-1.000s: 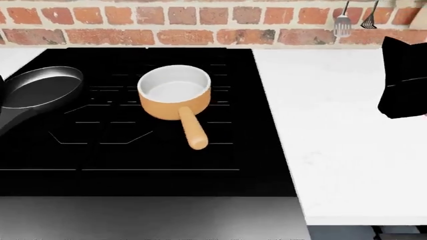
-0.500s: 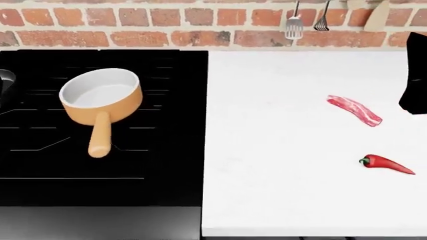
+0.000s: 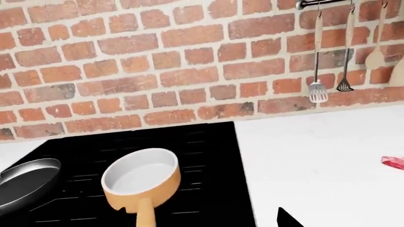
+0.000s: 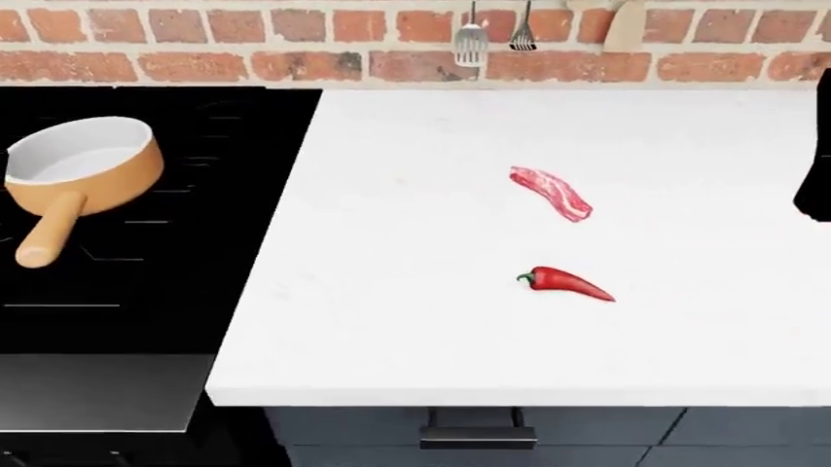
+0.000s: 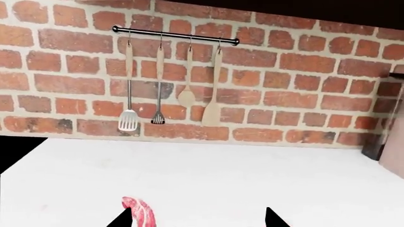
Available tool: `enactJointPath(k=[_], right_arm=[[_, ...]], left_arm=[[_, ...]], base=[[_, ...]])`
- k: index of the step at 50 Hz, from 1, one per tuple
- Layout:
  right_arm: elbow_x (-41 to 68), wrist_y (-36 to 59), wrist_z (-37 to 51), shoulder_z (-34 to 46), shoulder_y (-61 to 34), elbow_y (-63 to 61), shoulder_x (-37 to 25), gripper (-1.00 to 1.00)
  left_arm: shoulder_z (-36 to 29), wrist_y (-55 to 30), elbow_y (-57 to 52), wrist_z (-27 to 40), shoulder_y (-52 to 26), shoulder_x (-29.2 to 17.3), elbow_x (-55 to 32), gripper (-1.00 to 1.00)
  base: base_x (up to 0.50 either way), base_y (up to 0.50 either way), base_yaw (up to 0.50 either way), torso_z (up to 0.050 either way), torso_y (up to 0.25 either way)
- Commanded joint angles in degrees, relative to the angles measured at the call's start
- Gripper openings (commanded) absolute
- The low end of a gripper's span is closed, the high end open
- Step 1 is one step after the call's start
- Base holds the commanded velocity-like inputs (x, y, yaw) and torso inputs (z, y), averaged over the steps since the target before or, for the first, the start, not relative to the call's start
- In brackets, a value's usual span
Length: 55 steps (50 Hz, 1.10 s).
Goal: Place both pans onto different burners. Then place the chili pepper and the bacon on different pans.
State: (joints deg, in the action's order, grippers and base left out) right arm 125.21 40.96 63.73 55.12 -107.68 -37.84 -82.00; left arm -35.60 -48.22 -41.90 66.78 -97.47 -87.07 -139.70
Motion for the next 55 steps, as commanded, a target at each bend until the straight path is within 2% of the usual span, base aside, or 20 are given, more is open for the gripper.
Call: enactJointPath(k=[1, 10, 15, 28, 34, 40, 44, 49, 55], right_arm=[[-0.60, 0.22, 0.64, -0.08, 0.52, 0.20, 0.04, 1.00], [-2.48, 0.25, 0.31, 0.06, 1.32, 0.17, 0.25, 1.00], [-4.01, 0.70, -0.98, -0.38, 1.26, -0.55, 0.48, 1.00], [-3.99, 0.48, -0.70, -0.69, 1.66, -0.65, 0.60, 1.00], [-2.72, 1.41, 1.05, -0.10, 1.81, 0.00, 2.38, 1.00], [-1.62, 1.59, 2.98, 0.39, 2.16, 0.60, 2.80, 1.00], [-1.07, 1.98, 3.66, 0.38, 2.06, 0.74, 2.72, 1.00], [-0.90, 2.23, 4.24, 0.47, 2.16, 0.84, 3.18, 1.00], [-1.46, 1.94, 3.75, 0.61, 2.93, 0.66, 2.62, 1.00]], left_arm=[[0.22, 0.16, -0.06, -0.40, 0.65, -0.08, 0.41, 1.00], [0.56, 0.15, -0.13, -0.26, 0.82, 0.01, 0.24, 1.00], [0.65, 0.49, -0.37, -0.69, 1.18, -0.38, 0.48, 1.00], [1.23, -0.17, -0.06, 0.04, 1.17, 0.25, -0.20, 1.00], [1.35, -1.40, -0.27, 0.19, 1.08, 1.21, -1.13, 1.00], [1.41, -5.48, -0.82, 0.10, -0.32, 5.30, -2.35, 1.00], [1.50, -10.72, -0.75, -0.65, -3.11, 9.61, -2.44, 1.00], [-1.77, -18.24, 1.87, 1.00, -8.79, 17.21, -4.71, 1.00], [-6.22, -22.52, 5.29, 0.72, -11.41, 26.11, -4.41, 1.00]], base=[[-0.10, -0.50, 0.00, 0.000, 0.000], [0.00, -0.50, 0.00, 0.000, 0.000], [0.34, -0.44, 0.00, 0.000, 0.000], [0.49, -0.22, 0.00, 0.000, 0.000], [0.10, 0.00, 0.00, 0.000, 0.000], [0.00, 0.00, 0.00, 0.000, 0.000], [0.00, 0.00, 0.00, 0.000, 0.000], [0.00, 0.00, 0.00, 0.000, 0.000], [0.00, 0.00, 0.00, 0.000, 0.000]])
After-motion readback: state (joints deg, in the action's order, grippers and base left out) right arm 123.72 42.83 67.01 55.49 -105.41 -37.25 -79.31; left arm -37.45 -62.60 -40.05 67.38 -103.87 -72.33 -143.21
